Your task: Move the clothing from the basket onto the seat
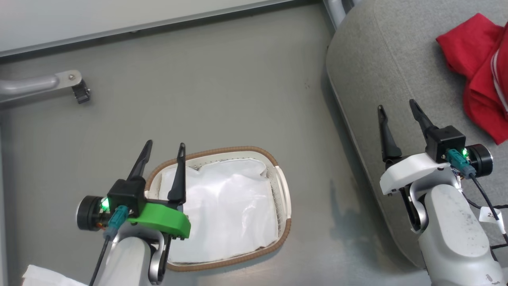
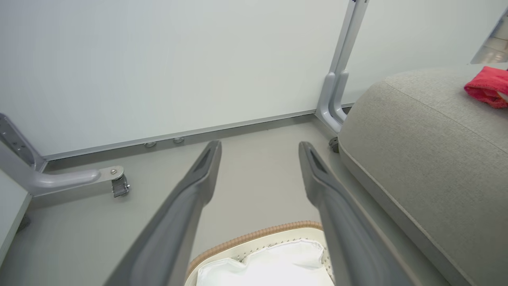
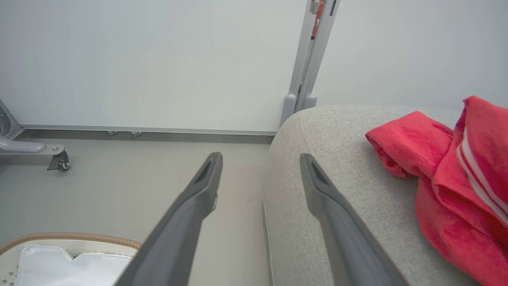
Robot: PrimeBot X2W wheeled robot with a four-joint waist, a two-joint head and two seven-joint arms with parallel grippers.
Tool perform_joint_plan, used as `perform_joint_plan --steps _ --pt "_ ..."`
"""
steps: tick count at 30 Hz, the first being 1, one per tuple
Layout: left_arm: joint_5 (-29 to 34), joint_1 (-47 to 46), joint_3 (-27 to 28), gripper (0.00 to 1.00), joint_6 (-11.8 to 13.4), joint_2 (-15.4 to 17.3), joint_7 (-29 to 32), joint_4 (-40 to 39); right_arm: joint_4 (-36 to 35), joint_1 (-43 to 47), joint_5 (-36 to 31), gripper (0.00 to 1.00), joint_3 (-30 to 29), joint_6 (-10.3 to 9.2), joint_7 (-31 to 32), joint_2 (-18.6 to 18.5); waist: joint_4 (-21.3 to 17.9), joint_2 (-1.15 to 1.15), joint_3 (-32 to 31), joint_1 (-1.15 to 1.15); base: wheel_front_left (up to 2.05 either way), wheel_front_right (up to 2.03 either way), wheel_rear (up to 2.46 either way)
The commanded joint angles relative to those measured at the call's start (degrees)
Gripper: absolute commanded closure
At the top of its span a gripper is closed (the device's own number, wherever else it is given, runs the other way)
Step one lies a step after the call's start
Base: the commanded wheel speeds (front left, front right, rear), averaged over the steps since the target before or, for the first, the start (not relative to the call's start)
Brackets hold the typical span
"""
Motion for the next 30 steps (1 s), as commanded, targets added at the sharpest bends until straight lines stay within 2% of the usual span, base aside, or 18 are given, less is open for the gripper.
perform_joint_plan --steps 1,7,15,30 --pt "0.72 1.51 1.15 0.00 0.59 0.03 -0.03 -0.13 -0.35 0.12 0.56 0.00 0.86 -0.07 -0.15 -0.07 3.39 0.00 -3.29 0.00 0.00 0.00 0.00" --pt "1.39 3.89 5.19 0.00 2.32 -0.19 -0.03 -0.33 -1.30 2.25 1.85 0.00 3.01 -0.07 -0.15 0.61 5.84 0.00 -6.06 0.00 0.00 0.00 0.00" --pt "2.35 7.30 7.27 0.00 2.76 -0.21 -0.03 -0.61 -2.50 7.07 2.46 0.00 4.06 -0.07 -0.14 1.12 7.40 0.00 -8.45 0.00 0.00 0.00 0.00" --pt "-3.47 13.84 8.62 0.00 1.17 -0.23 -0.03 0.86 -2.49 14.20 5.93 0.00 5.48 -0.07 -0.14 1.19 7.21 0.00 -13.56 0.00 0.00 0.00 0.00"
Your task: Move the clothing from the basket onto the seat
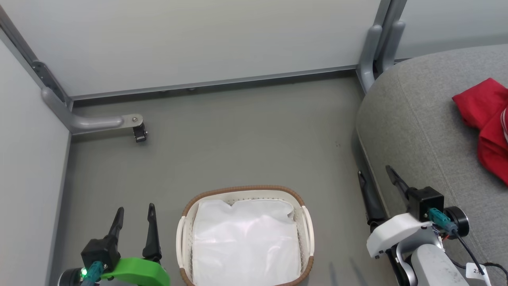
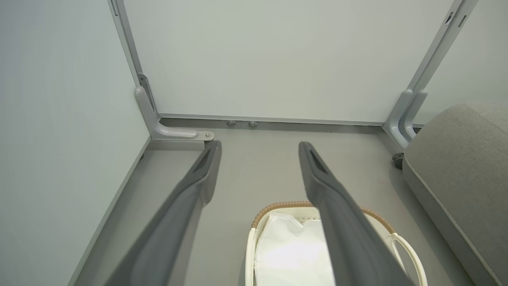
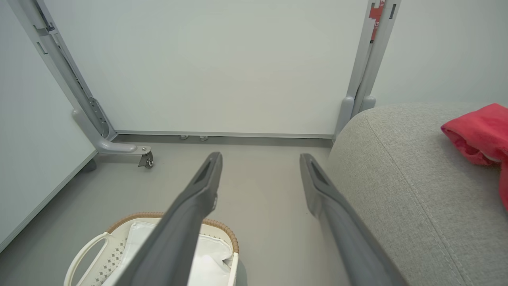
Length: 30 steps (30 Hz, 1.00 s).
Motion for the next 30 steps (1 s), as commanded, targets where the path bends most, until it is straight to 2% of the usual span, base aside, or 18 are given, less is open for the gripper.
perform_joint_plan --steps 1,3,4,8,30 --pt "-0.89 1.12 0.36 0.00 -0.36 0.10 -0.03 0.23 0.01 1.09 0.39 0.00 0.22 -0.06 -0.12 -0.23 -0.15 0.00 -0.79 0.00 0.00 0.00 0.00" --pt "-1.61 1.67 0.49 0.00 -0.65 0.10 -0.03 0.36 0.00 1.44 0.37 0.00 0.45 -0.06 -0.12 -0.23 -0.25 0.00 -1.20 0.00 0.00 0.00 0.00" --pt "-1.82 0.85 0.27 1.00 -0.36 -0.01 0.03 0.55 0.15 0.97 0.04 1.00 0.37 0.01 0.01 0.04 -0.14 0.00 -0.97 0.00 0.00 0.00 0.00" --pt "-2.38 1.00 0.14 1.00 -0.38 -0.21 0.33 2.44 1.88 2.09 0.58 1.00 0.25 0.01 0.33 0.32 -0.14 0.00 -1.03 0.00 0.00 0.00 0.00" --pt "-23.95 -0.56 2.80 1.00 -1.45 -0.12 6.19 0.17 -1.26 3.14 23.94 1.00 -2.94 0.00 6.19 0.19 0.00 0.00 -1.61 0.00 0.00 0.00 0.00"
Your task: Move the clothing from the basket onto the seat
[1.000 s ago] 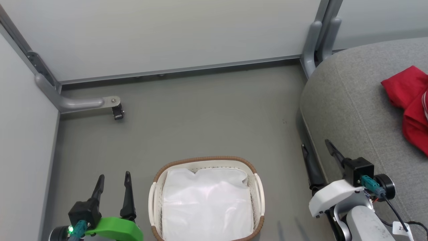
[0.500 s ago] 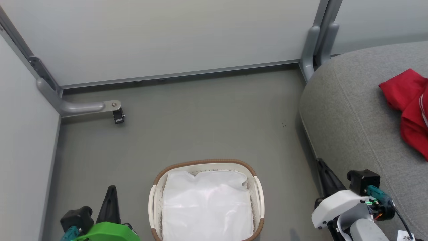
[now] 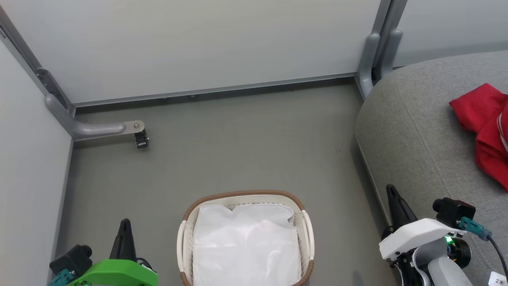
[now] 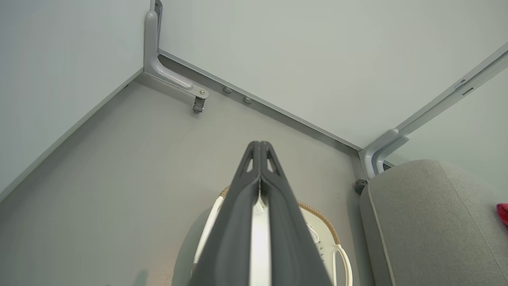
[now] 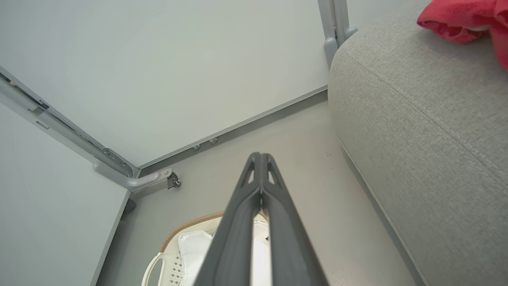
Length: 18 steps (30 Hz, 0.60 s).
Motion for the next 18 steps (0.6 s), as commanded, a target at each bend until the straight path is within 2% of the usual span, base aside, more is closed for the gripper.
perform_joint_plan --steps 1,18 --pt "-2.29 -1.66 0.44 1.00 -0.26 0.18 0.46 -1.10 -1.23 -0.11 2.46 1.00 -0.54 0.00 0.46 -0.19 0.01 0.00 -0.04 0.00 0.00 0.00 0.00" --pt "-15.45 -2.66 2.09 1.00 -0.95 0.24 4.04 -2.46 -3.10 0.53 16.67 1.00 -2.49 -0.01 4.08 -0.28 0.12 0.00 -0.49 0.00 0.00 0.00 0.00"
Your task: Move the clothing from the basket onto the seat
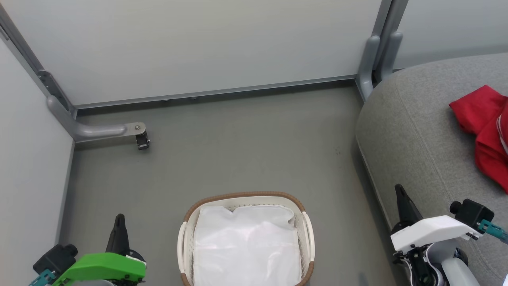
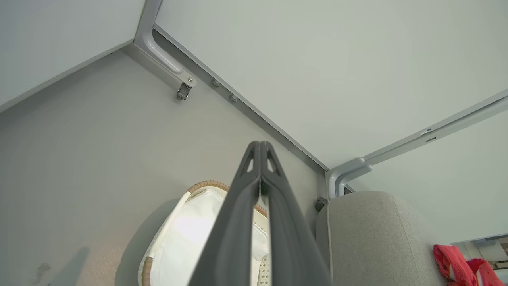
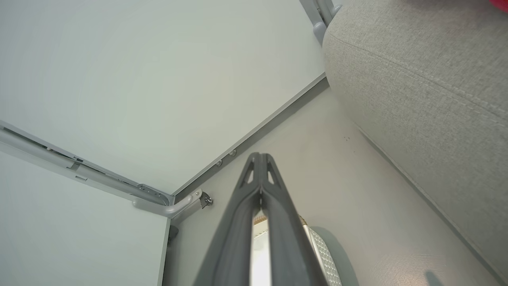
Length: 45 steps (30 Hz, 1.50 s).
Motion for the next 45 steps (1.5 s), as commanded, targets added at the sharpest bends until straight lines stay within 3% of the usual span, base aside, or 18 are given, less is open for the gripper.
perform_joint_plan --steps 1,45 --pt "-1.88 -1.83 0.40 1.00 -0.41 0.23 0.38 -0.86 -1.08 -0.03 2.02 1.00 -0.51 -0.01 0.57 -0.25 0.01 0.00 -0.04 0.00 0.00 0.00 0.00" --pt "-27.22 -3.64 3.63 1.00 -1.66 0.37 7.35 -3.45 -4.60 1.41 29.44 1.00 -4.27 -0.04 7.54 -0.43 0.29 0.00 -1.20 0.00 0.00 0.00 0.00"
